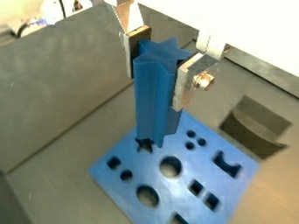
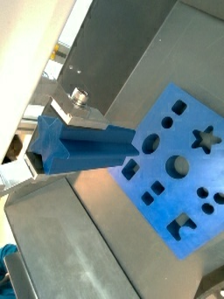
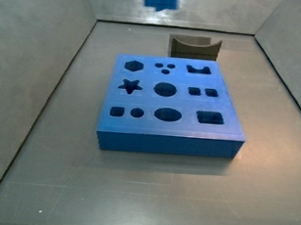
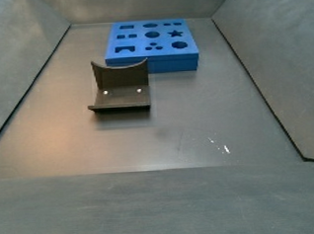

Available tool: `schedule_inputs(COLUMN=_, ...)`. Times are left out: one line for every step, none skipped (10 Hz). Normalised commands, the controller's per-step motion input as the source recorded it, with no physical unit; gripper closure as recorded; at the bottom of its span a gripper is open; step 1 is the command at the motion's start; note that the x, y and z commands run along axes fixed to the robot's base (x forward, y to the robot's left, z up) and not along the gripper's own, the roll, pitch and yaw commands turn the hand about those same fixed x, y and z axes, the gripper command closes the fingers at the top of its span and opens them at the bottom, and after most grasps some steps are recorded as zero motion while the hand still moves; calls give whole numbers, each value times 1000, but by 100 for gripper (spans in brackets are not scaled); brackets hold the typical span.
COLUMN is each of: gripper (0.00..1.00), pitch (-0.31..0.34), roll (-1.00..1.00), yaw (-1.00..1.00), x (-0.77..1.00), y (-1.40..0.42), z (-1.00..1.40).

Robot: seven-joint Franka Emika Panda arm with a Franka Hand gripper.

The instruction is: Insert the star object.

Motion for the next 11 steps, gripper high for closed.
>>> schedule_inputs(gripper=100, pitch=0, roll=0, yaw=-240, x=-489, y=274, z=-1000)
schedule_inputs(gripper=100, pitch=0, roll=1, yaw=-283, x=-431, y=263, z=-1000)
schedule_inputs(gripper=100, pitch=-6, roll=64, yaw=-294, x=-420, y=186, z=-1000)
schedule_inputs(gripper=100, pitch=-13, roll=94, yaw=-303, x=-417, y=154, z=-986)
schedule_inputs(gripper=100, pitch=-30, roll=130, yaw=-266, x=-343, y=69, z=-863)
schedule_inputs(gripper=100, pitch=-9, roll=209, yaw=-71, x=-94, y=0, z=-757)
schedule_inputs(gripper=100, pitch=0, roll=274, yaw=0, x=0, y=0, z=-657)
schedule_inputs(gripper=100, pitch=16, roll=327, yaw=0, x=0, y=0, z=-586)
schedule_inputs(gripper=100, pitch=20, roll=354, yaw=0, x=0, y=0, z=-603)
schedule_inputs(gripper=100, pitch=7, roll=349, yaw=0, x=3, y=0, z=-646)
schedule_inputs(gripper=100, pitch=0, roll=264, yaw=0, x=123, y=-54, z=-834)
